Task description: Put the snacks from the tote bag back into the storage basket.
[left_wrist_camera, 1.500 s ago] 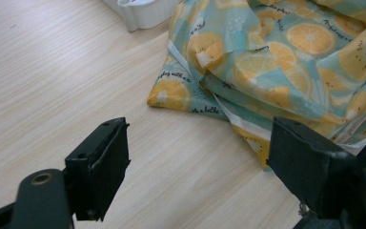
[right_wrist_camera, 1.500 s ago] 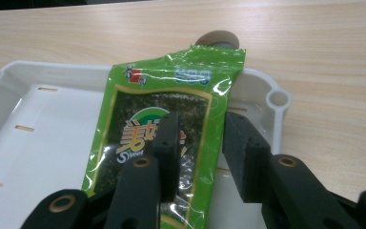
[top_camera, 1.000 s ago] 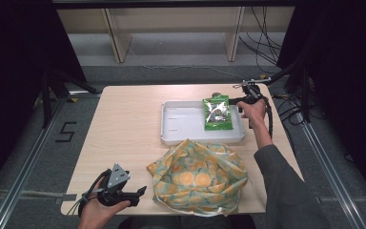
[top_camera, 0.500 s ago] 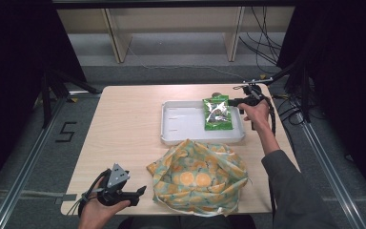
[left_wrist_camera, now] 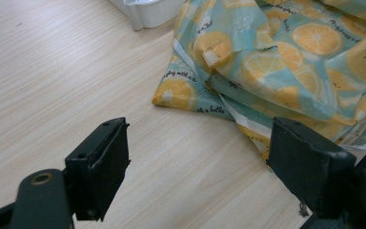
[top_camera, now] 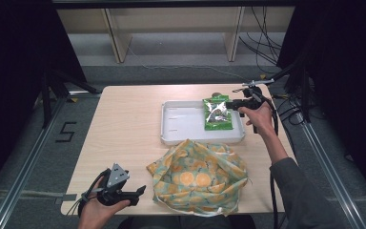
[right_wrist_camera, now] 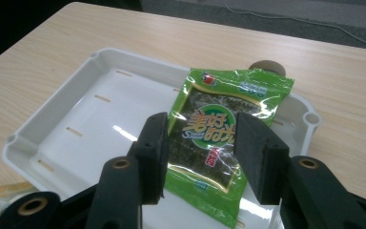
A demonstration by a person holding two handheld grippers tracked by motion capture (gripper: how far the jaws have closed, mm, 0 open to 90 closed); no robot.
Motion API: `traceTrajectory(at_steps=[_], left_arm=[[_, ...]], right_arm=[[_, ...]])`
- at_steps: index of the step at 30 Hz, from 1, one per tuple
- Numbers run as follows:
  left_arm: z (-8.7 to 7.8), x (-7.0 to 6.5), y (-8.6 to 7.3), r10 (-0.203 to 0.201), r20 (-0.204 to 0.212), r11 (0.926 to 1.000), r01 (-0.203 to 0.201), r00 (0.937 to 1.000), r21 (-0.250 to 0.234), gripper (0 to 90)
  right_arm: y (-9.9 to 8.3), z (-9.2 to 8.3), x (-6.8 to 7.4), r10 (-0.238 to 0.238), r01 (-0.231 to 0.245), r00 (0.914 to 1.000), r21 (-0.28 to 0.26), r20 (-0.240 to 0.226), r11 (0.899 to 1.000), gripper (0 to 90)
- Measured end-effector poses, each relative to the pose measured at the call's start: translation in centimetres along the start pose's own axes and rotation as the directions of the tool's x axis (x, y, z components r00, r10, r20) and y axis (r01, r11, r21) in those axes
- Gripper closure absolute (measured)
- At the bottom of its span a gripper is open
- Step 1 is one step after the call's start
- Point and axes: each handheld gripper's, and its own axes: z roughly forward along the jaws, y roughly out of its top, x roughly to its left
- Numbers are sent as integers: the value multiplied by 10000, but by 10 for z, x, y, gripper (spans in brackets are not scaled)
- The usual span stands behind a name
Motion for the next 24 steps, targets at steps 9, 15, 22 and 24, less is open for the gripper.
traceTrajectory(at_steps=[9, 15, 22, 24], left_arm=[[0, 1, 0, 58, -17, 10000, -58, 10000, 18, 211], [0, 1, 0, 130, -28, 9999, -130, 9999, 15, 211], [0, 1, 0, 99, -43, 9999, -99, 9999, 13, 211], [0, 1, 0, 141, -31, 9999, -141, 9999, 15, 211]], right_arm=[[-6, -13, 6, -433, 429, 9989, -217, -192, 9988, 538], [-11, -23, 13, -360, 347, 9984, -319, -437, 9989, 532], [-17, -30, 22, -667, 649, 9958, -293, -627, 9975, 512], [-18, -32, 23, -998, 972, 9931, -448, -609, 9943, 509]])
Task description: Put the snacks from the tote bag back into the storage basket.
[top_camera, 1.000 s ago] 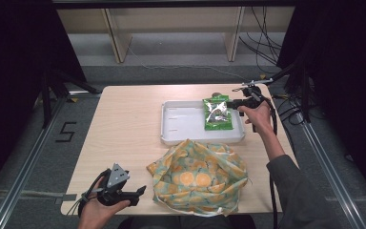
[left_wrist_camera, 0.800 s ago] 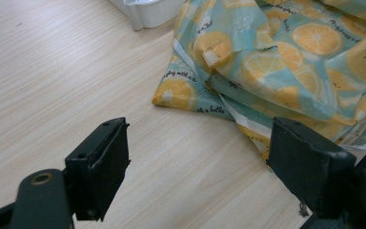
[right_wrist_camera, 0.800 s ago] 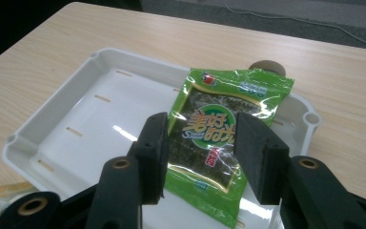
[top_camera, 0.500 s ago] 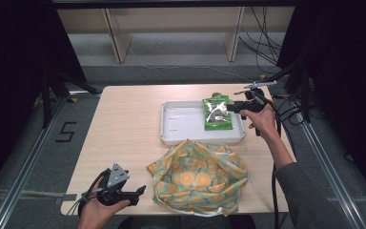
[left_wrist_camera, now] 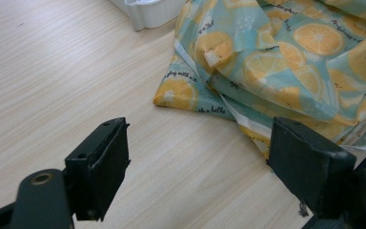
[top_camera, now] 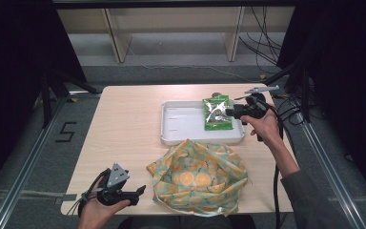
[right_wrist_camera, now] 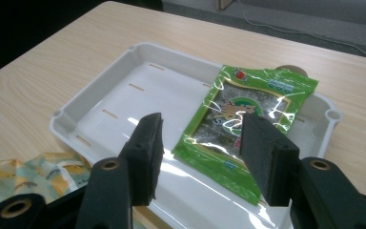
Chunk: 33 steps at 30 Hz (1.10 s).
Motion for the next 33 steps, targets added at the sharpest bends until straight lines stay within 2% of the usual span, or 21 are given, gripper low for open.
traceTrajectory(at_steps=[1, 2, 3, 4, 5, 6, 7, 8, 9, 11, 13, 15, 16, 18, 22, 24, 26, 30, 31, 32, 33], left_arm=[[0, 0, 0, -7, 5, 10000, 7, 10000, 6, 211], [0, 0, 0, -11, -10, 10000, 11, 10000, 3, 211], [0, -1, 0, -67, -11, 10000, 67, 10000, 2, 211], [0, -2, -1, -232, -23, 9997, 232, 9997, 1, 211], [0, 0, 0, -10, -15, 10000, 10, 10000, 5, 211], [0, 0, 0, -25, -17, 10000, 25, 10000, -3, 211], [0, 0, 0, -37, 3, 10000, 37, 10000, -6, 211], [0, 0, 0, -37, 1, 10000, 37, 10000, -6, 211], [0, 0, 0, -22, -3, 10000, 22, 10000, -9, 211], [0, 0, 0, -53, 5, 10000, 53, 10000, -15, 211], [0, 0, 0, -49, -12, 10000, 49, 10000, -19, 211], [0, 1, 0, 89, -43, 10000, -89, 10000, -41, 211], [0, 1, 0, 54, -38, 10000, -54, 10000, -37, 211], [0, 0, 0, -87, -17, 10000, 87, 10000, -24, 211], [0, 0, 0, -76, -17, 10000, 76, 10000, -20, 211], [0, 0, 0, -11, -24, 10000, 11, 10000, -14, 211], [0, 0, 0, -49, -21, 10000, 49, 10000, -18, 211], [0, 0, 0, -38, -22, 10000, 38, 10000, -14, 211], [0, 0, 0, -46, -24, 10000, 46, 10000, -14, 211], [0, 0, 0, -47, -23, 10000, 47, 10000, -12, 211], [0, 0, 0, -54, -24, 10000, 54, 10000, -8, 211]], right_arm=[[0, -1, 1, -69, 69, 10000, 25, 13, 10000, 507], [-1, -2, 4, 184, -184, 9998, 71, -26, 9998, 505], [-2, -2, 4, -112, 112, 9999, -52, -82, 9999, 500], [-3, -3, 6, 28, -28, 9999, 6, -125, 10000, 497], [-4, -3, 8, 143, -144, 9997, -43, -193, 9999, 496], [-5, -5, 9, 215, -215, 9994, -3, -285, 9998, 494], [-5, -5, 9, 55, -57, 9997, -62, -258, 10000, 491], [-6, -7, 11, 130, -130, 9995, 13, -282, 9999, 490], [-6, -8, 10, -152, 151, 9997, -59, -214, 9999, 488], [-9, -10, 12, 73, -74, 9994, -8, -323, 10000, 484], [-12, -11, 13, -87, 85, 9995, -70, -290, 9999, 479], [-15, -15, 14, 60, -58, 9992, 36, -383, 10000, 478], [-16, -16, 13, -185, 184, 9993, -41, -314, 9998, 478], [-20, -19, 14, -73, 73, 9992, 8, -386, 10000, 473], [-27, -23, 17, 23, -21, 9989, 59, -470, 10000, 470], [-30, -26, 16, -212, 216, 9992, 132, -340, 9997, 466], [-33, -26, 16, -322, 325, 9985, 49, -444, 9995, 457], [-38, -29, 20, -165, 169, 9989, 86, -438, 9998, 430], [-39, -30, 20, -382, 385, 9986, 70, -354, 9992, 421], [-40, -30, 22, -157, 156, 9992, -11, -381, 9999, 418], [-40, -32, 21, -376, 376, 9986, 7, -377, 9993, 413]])
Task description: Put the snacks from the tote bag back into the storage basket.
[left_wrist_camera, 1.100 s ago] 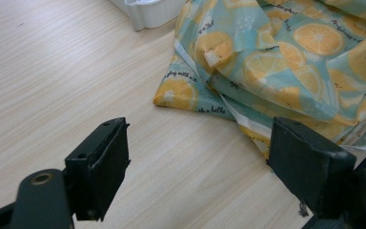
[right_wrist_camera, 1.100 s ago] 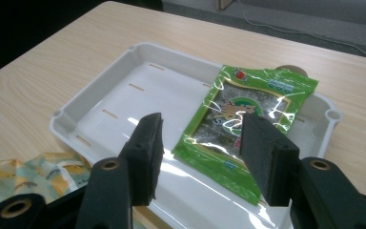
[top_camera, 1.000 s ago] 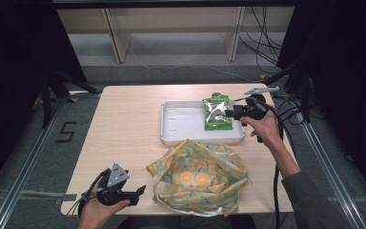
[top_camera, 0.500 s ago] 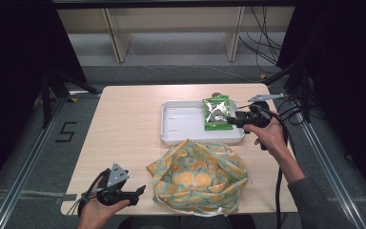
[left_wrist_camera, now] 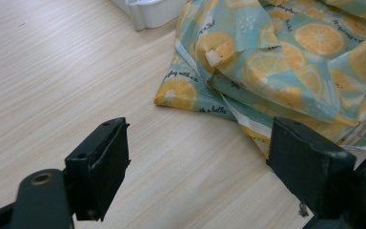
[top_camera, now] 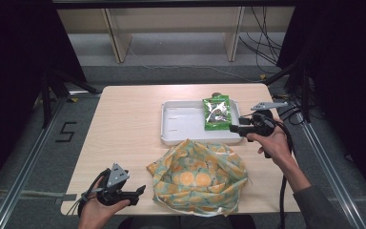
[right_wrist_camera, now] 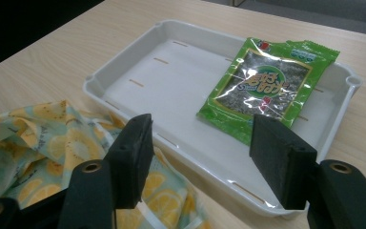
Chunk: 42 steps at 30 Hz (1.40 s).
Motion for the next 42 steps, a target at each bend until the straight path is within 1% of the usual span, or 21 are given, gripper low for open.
traceTrajectory(at_steps=[1, 2, 3, 5, 6, 9, 10, 11, 16, 18, 22, 23, 24, 26, 27, 30, 35, 36, 38, 39, 42], left_arm=[[0, 0, 0, 16, -2, 10000, -16, 10000, -9, 211], [0, 0, 0, 19, 0, 10000, -19, 10000, -5, 211], [0, 0, 0, 32, 4, 10000, -32, 10000, 5, 211], [0, 0, 0, 26, -3, 10000, -26, 10000, -3, 211], [0, 0, 0, 40, -5, 10000, -40, 10000, -5, 211], [0, 1, 0, 28, -13, 10000, -28, 10000, 1, 211], [0, 1, 0, 60, -17, 10000, -60, 10000, 9, 211], [0, 1, 0, 47, -15, 10000, -47, 10000, 7, 211], [0, -1, -1, -273, -53, 9996, 273, 9996, 11, 211], [0, 0, 0, -129, -56, 9999, 129, 9999, 2, 211], [0, 0, -1, -128, -55, 9999, 128, 9999, 3, 211], [0, 0, -1, -135, -53, 9999, 135, 9999, 10, 211], [0, 0, 0, -129, -59, 9999, 129, 9999, 5, 211], [0, 0, 0, -85, -54, 10000, 85, 9999, 28, 211], [0, 0, 0, -100, -59, 9999, 101, 9999, 29, 211], [-2, 1, 0, -59, -117, 9998, 62, 9999, 203, 211], [0, 0, 0, -123, 58, 9999, 123, 9999, -29, 211], [0, 0, 0, -128, 50, 9999, 129, 9999, -15, 211], [0, 1, 0, 79, 34, 10000, -79, 10000, -8, 211], [0, 0, 0, -164, 17, 9999, 164, 9999, -40, 211], [0, 1, 0, -4, -3, 10000, 4, 10000, -17, 211]], right_arm=[[-1, -1, 3, 252, -252, 9996, 41, -82, 9997, 413], [-2, -2, 1, -122, 122, 9999, 64, 40, 9999, 413], [-4, -4, 5, 253, -253, 9997, 153, 13, 9996, 410], [-6, -3, 4, 174, -172, 9998, -144, 110, 9997, 403], [-7, -5, 4, 210, -210, 9998, 127, 22, 9997, 401], [-11, -6, 5, 301, -301, 9995, -70, -4, 9995, 394], [-11, -7, 2, -26, 26, 10000, -34, 96, 10000, 386], [-13, -9, 4, 210, -211, 9997, 64, 144, 9998, 379], [-19, -11, 6, 181, -178, 9997, -134, 175, 9998, 364], [-22, -13, 8, 447, -447, 9989, -3, 118, 9990, 360], [-27, -16, 7, 289, -288, 9996, -182, 70, 9994, 355], [-28, -17, 6, -53, 58, 9997, -206, 229, 9998, 354], [-29, -18, 9, 371, -370, 9993, -95, 56, 9993, 352], [-32, -18, 8, 192, -192, 9998, -185, 36, 9996, 350], [-33, -20, 10, 451, -450, 9990, -96, 74, 9989, 348], [-38, -20, 10, 378, -376, 9993, -187, 68, 9991, 346], [-44, -25, 10, 360, -360, 9993, 1, 48, 9994, 342], [-46, -25, 8, 109, -105, 9997, -200, 196, 9997, 341], [-49, -28, 8, 131, -130, 9998, -18, 170, 9999, 336], [-51, -28, 9, 335, -334, 9994, -64, 98, 9994, 333], [-58, -30, 9, 278, -277, 9996, -76, 113, 9996, 328]])
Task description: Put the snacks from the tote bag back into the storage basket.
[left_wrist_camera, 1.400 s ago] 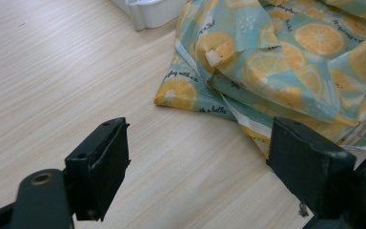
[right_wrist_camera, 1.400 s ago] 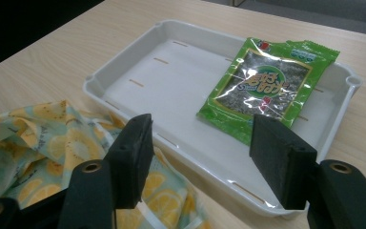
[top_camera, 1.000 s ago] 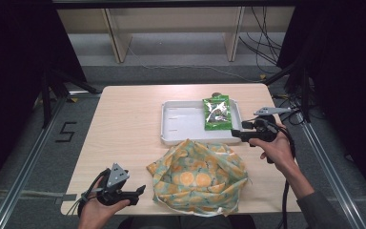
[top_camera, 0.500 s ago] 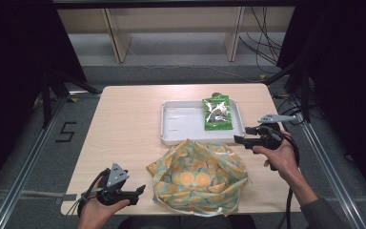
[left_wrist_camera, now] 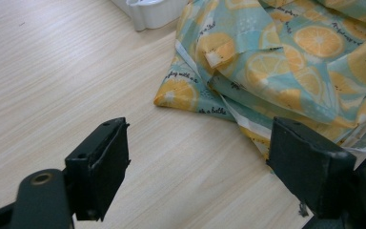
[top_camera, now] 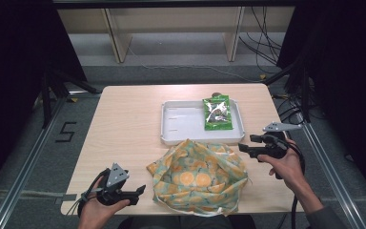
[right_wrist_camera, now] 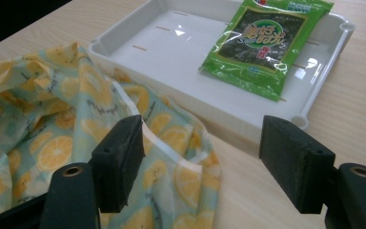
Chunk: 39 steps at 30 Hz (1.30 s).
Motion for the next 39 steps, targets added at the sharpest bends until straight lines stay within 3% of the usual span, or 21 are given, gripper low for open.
traceTrajectory(at_steps=[1, 3, 4, 6, 12, 13, 14, 16, 17, 19, 20, 21, 22, 23, 25, 26, 28, 29, 34, 35, 39], left_arm=[[0, -1, 0, -189, 7, 9998, 189, 9998, 1, 211], [0, 0, 0, -37, 45, 10000, 37, 10000, 13, 210], [0, -2, 0, -222, -11, 9998, 222, 9998, -14, 211], [0, -1, 0, -182, -21, 9998, 182, 9998, -17, 211], [-1, 0, 0, 1, -10, 10000, -1, 10000, 2, 211], [0, 1, 0, 42, -19, 10000, -42, 10000, 7, 211], [0, -1, -1, -196, -16, 9998, 196, 9998, 6, 211], [-1, 0, 0, 39, -9, 9999, -39, 10000, 130, 211], [-1, -1, 0, -97, -33, 9999, 98, 9999, 100, 211], [-1, -1, 0, -161, -63, 9998, 162, 9999, 129, 211], [-1, -1, 0, -118, -47, 9998, 119, 9999, 131, 211], [-1, 0, 0, 8, -29, 9998, -8, 10000, 179, 211], [-1, -1, -1, -151, -32, 9999, 152, 9999, 83, 211], [-1, 0, -1, -115, -38, 9999, 115, 9999, 79, 211], [-1, 2, 0, 137, -29, 9999, -137, 9999, 89, 211], [0, 0, -1, -106, -34, 9999, 106, 9999, 53, 211], [0, -1, -1, -138, -33, 9999, 138, 9999, 94, 211], [0, -1, -1, -145, -30, 9999, 145, 9999, 78, 211], [0, 0, -1, -124, -37, 9999, 124, 9999, 80, 211], [0, 0, -1, -111, -38, 9999, 111, 9999, 80, 211], [0, 0, -1, -130, -15, 9999, 130, 9999, 2, 211]], right_arm=[[-2, -1, 0, 1, -1, 10000, 103, 5, 9999, 327], [-7, -4, 1, 154, -154, 9999, 123, -2, 9998, 324], [-8, -3, -1, -105, 105, 9999, 50, 37, 9999, 322], [-12, -6, 1, 242, -242, 9997, 122, 0, 9996, 320], [-26, -15, 0, 84, -87, 9999, 282, 96, 9996, 311], [-30, -18, 1, 283, -286, 9995, 303, 101, 9991, 309], [-34, -20, 2, 390, -393, 9992, 221, 130, 9990, 310], [-39, -24, 2, 550, -559, 9982, 427, 238, 9975, 305], [-43, -25, 0, 273, -282, 9990, 265, 344, 9993, 304], [-48, -29, 2, 567, -583, 9979, 564, 303, 9967, 303], [-50, -29, 1, 374, -386, 9987, 366, 336, 9986, 302], [-51, -31, 1, 353, -375, 9986, 551, 405, 9978, 298], [-54, -32, 1, 401, -414, 9988, 423, 298, 9982, 292], [-56, -33, 4, 658, -675, 9975, 724, 249, 9951, 290], [-60, -34, 5, 459, -469, 9988, 644, 171, 9968, 290], [-61, -35, 3, 195, -205, 9997, 607, 176, 9979, 290], [-65, -38, 9, 609, -623, 9980, 819, 195, 9947, 288], [-66, -38, 6, 248, -259, 9996, 858, 135, 9960, 288], [-77, -42, 14, 531, -547, 9984, 1236, 169, 9908, 284], [-79, -43, 11, 93, -119, 9997, 1197, 221, 9927, 282], [-85, -47, 17, 389, -429, 9988, 1517, 290, 9875, 280]])
